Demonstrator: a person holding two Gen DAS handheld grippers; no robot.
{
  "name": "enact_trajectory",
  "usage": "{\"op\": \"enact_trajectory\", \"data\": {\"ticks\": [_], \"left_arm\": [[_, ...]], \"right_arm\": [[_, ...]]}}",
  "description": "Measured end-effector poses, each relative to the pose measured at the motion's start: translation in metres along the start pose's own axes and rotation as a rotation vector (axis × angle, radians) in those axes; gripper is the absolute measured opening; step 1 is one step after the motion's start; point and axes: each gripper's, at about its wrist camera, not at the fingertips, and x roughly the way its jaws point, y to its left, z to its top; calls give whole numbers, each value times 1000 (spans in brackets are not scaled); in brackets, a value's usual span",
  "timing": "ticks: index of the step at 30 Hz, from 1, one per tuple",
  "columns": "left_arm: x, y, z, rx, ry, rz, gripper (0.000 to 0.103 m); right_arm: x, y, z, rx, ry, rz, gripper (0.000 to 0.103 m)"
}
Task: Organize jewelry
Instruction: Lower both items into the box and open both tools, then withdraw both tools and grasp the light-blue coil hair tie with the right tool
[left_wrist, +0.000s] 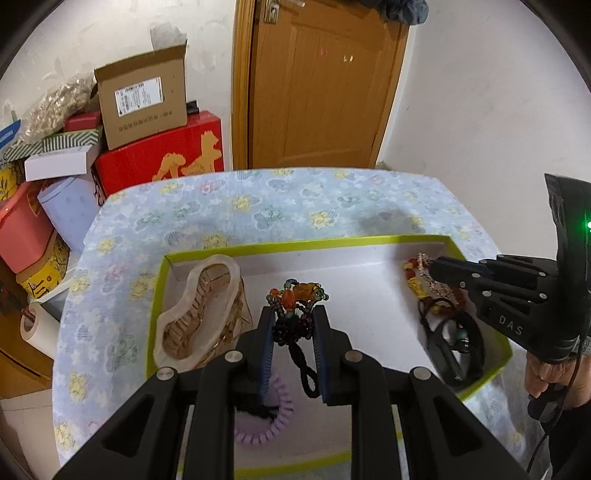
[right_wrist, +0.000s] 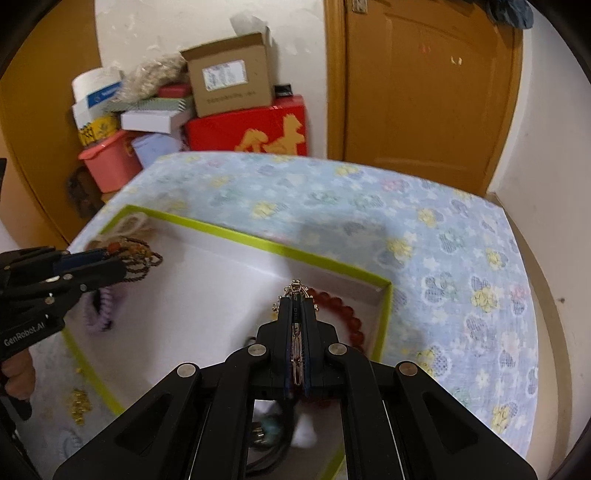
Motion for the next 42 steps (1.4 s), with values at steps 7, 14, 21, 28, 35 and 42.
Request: {"op": "enact_trajectory", "data": {"ticks": [7,14,21,28,35,42], "left_arm": [[22,4,-1,-23,58,-5,22],[24,5,-3,-35,67,-4,28],[0,-2,-6,-6,15,-8,36],[-37,-11,-17,3,-36,6,36],[-77,-14,-37,-4,-72,10,36],[-112,-15,-61,-10,-101,31,36]], "right_arm": [[8,-9,-2,26,27,7,4],[-7,-10,-4,48,4,13,16],[-31,1,-10,45,-33,29,26],[-65,13,-28,47,-68,44,28],[-98,30,-53,44,-82,58,28],[-120,50,-81,33,-76,82,28]]}}
